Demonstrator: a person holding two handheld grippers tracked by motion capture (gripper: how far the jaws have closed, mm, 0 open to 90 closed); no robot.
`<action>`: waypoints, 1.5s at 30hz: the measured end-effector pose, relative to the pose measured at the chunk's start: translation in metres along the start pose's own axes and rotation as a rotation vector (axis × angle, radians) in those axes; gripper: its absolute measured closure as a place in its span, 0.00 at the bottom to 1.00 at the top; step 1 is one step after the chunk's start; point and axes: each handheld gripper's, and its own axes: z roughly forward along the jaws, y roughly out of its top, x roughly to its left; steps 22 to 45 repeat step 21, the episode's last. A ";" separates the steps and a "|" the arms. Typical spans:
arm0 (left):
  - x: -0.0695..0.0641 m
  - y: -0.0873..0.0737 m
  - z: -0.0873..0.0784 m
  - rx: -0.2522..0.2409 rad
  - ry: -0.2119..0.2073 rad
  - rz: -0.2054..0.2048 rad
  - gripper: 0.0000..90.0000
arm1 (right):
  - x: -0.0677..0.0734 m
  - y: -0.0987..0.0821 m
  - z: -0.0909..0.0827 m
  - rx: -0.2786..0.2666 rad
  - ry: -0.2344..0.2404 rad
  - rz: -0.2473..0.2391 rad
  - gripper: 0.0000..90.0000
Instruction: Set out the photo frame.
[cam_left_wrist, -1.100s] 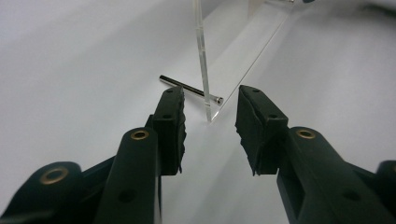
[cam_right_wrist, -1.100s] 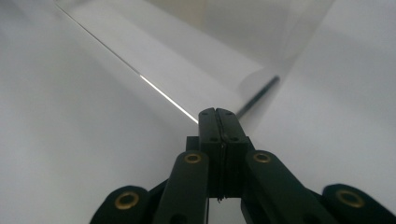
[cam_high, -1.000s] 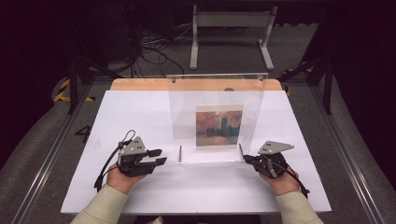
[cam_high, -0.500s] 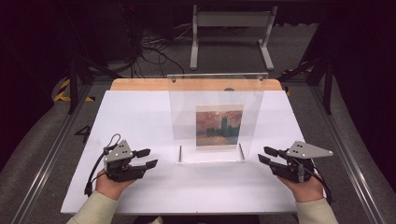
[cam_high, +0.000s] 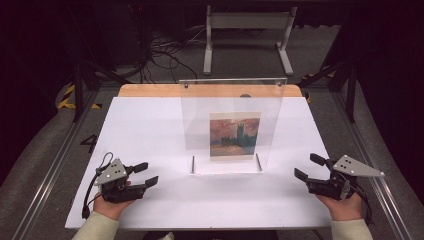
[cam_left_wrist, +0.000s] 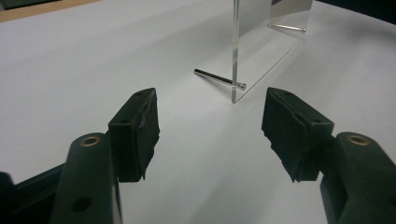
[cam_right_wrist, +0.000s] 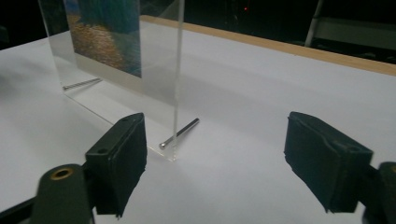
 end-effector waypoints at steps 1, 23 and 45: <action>0.002 -0.004 0.001 0.002 0.002 0.006 0.41 | 0.000 0.000 0.000 0.000 0.000 0.000 0.20; 0.017 -0.022 0.010 -0.001 0.069 -0.023 0.35 | -0.020 -0.040 0.023 0.048 -0.021 0.056 0.11; 0.017 -0.022 0.010 -0.001 0.069 -0.023 0.35 | -0.020 -0.040 0.023 0.048 -0.021 0.056 0.11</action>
